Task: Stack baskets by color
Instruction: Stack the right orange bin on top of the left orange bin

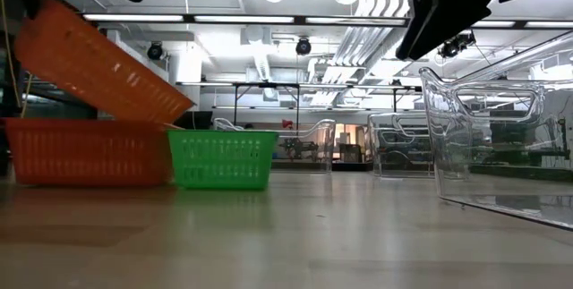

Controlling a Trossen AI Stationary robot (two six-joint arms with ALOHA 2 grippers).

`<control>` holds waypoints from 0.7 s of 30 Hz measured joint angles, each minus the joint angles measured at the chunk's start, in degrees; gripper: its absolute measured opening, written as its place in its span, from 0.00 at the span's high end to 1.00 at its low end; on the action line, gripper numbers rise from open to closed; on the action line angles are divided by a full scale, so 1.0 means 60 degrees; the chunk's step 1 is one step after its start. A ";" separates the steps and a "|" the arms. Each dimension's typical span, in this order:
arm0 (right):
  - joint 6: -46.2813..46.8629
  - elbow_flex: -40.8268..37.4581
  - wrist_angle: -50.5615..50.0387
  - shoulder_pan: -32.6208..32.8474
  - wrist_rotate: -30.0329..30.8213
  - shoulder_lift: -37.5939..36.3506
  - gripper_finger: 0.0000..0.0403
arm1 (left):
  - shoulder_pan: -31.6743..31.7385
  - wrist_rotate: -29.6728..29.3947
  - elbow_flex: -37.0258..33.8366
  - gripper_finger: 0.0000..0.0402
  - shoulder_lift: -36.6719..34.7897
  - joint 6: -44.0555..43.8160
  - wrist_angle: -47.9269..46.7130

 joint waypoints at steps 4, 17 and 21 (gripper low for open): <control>0.0000 0.0000 0.0072 0.0000 0.0000 0.0000 0.38 | 0.0254 -0.0527 0.0000 1.00 -0.0032 0.0671 -0.0046; 0.0254 0.0000 0.0267 -0.0025 0.0441 0.0000 0.38 | 0.0257 -0.2073 0.0004 1.00 -0.0162 0.3573 -0.0647; 0.0260 0.0000 0.0431 -0.0073 0.0466 0.0000 0.38 | 0.0021 -0.2824 0.0004 1.00 -0.0214 0.3381 -0.0810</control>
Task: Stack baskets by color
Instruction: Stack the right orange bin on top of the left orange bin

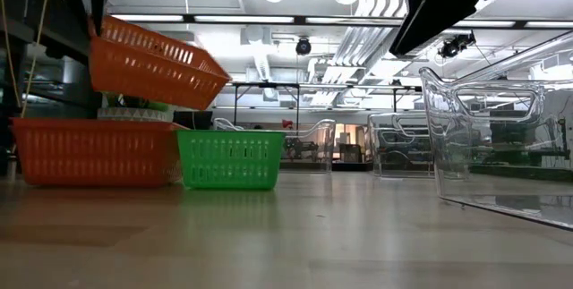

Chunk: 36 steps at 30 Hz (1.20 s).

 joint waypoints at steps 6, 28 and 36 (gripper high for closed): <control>0.0140 0.0000 0.0113 -0.0109 0.0054 0.0000 0.38 | -0.0673 -0.0993 -0.0009 1.00 -0.0038 0.0334 -0.0474; 0.0330 0.0000 0.0304 -0.0565 0.0401 0.0004 0.38 | -0.2445 -0.2447 -0.2943 1.00 -0.1899 0.0623 0.1694; 0.0425 0.0000 0.0396 -0.0565 0.0433 0.0004 0.38 | -0.2873 -0.2441 -0.2943 1.00 -0.1242 0.0817 0.1429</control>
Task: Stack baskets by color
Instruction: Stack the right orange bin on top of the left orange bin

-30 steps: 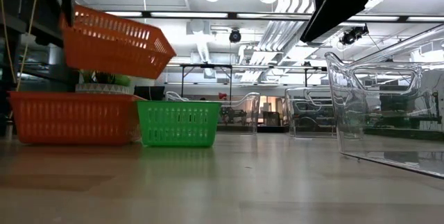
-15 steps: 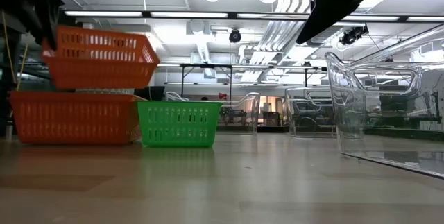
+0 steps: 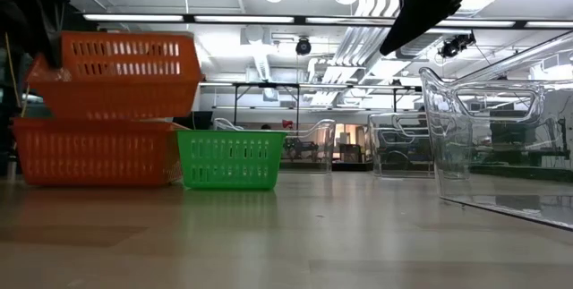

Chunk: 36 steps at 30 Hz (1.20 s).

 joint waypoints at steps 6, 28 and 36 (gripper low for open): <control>-0.0003 0.0000 0.0011 0.0000 0.0000 0.0000 0.38 | -0.0149 0.0122 -0.0004 1.00 0.0258 0.0214 -0.0462; -0.0106 0.0000 0.0019 0.0000 0.0106 0.0000 0.38 | 0.0532 0.1085 -0.0004 0.89 0.0266 0.0259 -0.0093; -0.0106 0.0000 0.0031 0.0000 0.0106 0.0000 0.38 | 0.0624 0.1092 -0.0004 0.71 0.0266 0.0236 0.0252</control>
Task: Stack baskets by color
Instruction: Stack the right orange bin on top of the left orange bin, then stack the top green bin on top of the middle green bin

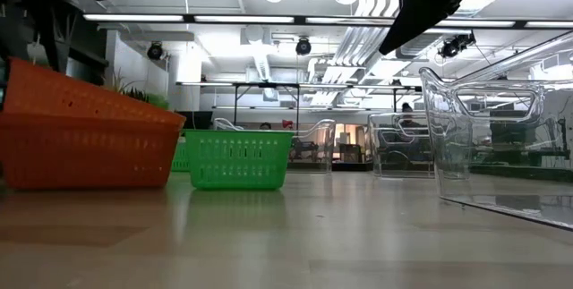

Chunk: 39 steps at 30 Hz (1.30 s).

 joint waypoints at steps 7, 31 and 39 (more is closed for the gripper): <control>-0.0154 0.0000 0.0026 0.0000 0.0003 0.0000 0.38 | 0.0000 -0.0153 0.0000 0.55 0.0000 -0.1053 0.0172; -0.0518 0.0000 0.0031 0.0000 0.0089 0.0000 0.38 | 0.1190 -0.1024 0.0007 0.48 -0.0269 -0.3668 -0.0659; -0.0686 0.0000 -0.0224 -0.0003 0.0280 0.0000 0.38 | 0.3645 -0.0786 0.0007 0.48 -0.1104 -0.2768 0.1142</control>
